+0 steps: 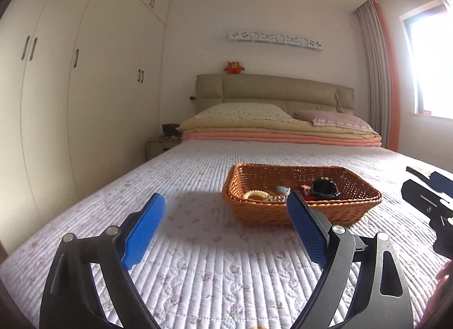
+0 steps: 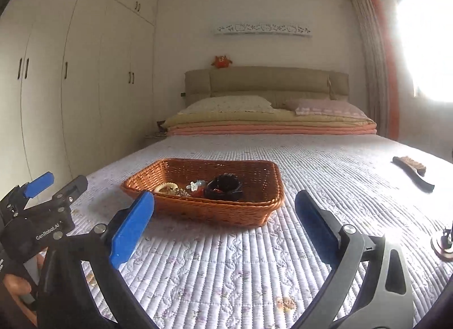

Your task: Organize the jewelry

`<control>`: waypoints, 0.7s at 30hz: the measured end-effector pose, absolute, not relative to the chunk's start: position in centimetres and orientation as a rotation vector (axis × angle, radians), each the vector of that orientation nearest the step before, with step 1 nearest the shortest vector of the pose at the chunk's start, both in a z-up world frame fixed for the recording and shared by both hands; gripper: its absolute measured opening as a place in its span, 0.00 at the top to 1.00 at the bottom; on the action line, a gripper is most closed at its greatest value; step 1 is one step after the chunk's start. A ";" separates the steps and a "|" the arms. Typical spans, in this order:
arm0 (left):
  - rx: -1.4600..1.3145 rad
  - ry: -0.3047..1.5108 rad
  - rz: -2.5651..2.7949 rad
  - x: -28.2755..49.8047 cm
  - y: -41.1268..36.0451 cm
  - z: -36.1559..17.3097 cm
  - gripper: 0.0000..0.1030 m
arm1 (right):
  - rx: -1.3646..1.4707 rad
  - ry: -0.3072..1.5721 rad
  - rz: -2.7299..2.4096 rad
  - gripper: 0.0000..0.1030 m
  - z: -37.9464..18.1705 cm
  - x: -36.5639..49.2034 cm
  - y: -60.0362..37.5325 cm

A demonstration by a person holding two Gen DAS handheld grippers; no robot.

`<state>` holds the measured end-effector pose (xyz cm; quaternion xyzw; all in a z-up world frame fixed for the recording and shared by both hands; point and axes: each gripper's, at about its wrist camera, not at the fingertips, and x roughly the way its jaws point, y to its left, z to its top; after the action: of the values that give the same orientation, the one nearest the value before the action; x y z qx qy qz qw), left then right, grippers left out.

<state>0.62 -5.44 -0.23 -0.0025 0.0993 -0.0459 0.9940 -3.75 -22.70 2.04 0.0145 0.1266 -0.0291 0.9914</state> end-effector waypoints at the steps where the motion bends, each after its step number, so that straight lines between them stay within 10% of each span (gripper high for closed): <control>1: -0.003 0.197 -0.086 0.4 -5.4 -0.2 0.17 | 0.022 0.246 -0.061 0.07 2.1 -3.7 -22.5; 21: 0.029 0.191 -0.022 -0.2 -5.5 -0.2 0.07 | 0.073 0.297 -0.051 0.07 1.1 -3.8 -23.4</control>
<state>-0.19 -5.51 -0.20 0.0145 0.0951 -0.0110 0.9953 -3.80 -23.44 1.05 0.0364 0.1477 -0.0255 0.9880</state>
